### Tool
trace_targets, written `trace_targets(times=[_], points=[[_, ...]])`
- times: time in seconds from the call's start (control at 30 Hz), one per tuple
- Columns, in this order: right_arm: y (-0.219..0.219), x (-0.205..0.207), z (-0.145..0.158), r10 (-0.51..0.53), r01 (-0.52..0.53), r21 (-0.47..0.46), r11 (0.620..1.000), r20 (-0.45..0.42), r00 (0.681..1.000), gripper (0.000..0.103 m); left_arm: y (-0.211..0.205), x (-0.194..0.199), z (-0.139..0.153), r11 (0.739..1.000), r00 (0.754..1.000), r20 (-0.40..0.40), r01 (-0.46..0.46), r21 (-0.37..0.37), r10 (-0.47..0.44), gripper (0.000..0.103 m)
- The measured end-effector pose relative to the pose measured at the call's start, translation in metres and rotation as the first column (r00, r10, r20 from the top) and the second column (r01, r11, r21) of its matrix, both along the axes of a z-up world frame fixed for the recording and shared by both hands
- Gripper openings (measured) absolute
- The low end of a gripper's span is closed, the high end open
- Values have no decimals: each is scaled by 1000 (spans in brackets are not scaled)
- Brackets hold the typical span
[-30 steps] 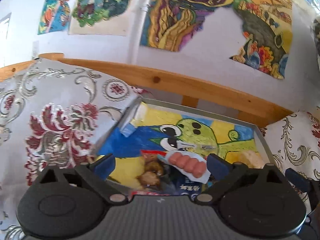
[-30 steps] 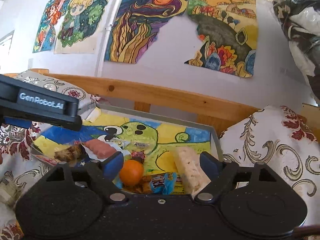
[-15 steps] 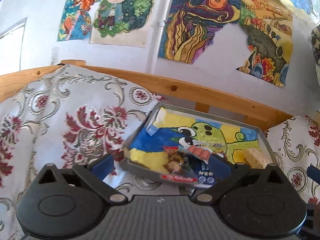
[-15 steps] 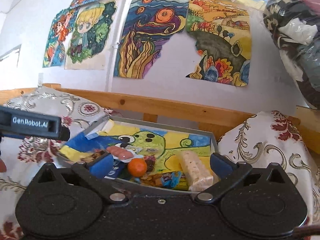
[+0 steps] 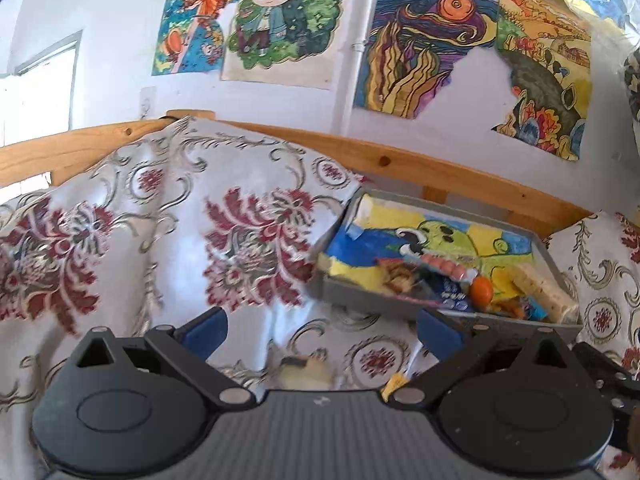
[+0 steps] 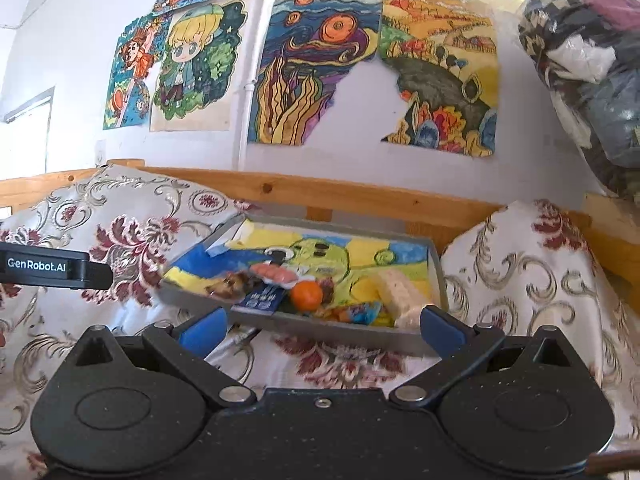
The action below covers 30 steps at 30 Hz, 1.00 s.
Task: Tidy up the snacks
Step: 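Lift both open tools up away from the tray, then move both tools back over the gold bag and round bun pack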
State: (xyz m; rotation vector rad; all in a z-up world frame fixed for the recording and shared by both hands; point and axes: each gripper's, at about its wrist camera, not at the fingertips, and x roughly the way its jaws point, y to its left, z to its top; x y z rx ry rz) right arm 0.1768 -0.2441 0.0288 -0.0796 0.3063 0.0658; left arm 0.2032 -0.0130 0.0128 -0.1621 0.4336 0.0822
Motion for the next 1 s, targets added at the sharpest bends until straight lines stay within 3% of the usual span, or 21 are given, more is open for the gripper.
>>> trace_targets(times=[0.43,0.8,1.0], points=[[1,-35,-20,-31,45,71,996,-184,982,102,25,-26,-37,1000,995,-94,-15,14,16,102],[27,-29,-46,30,-38,-16,999,-333,942,102,34,-36,-61,999,985,-174,8,38,-1,102],[29,-23,-54,38,-42,-2,999,-389,920,102,33,-41,-69,997,981,-191,32,67,-19,102]])
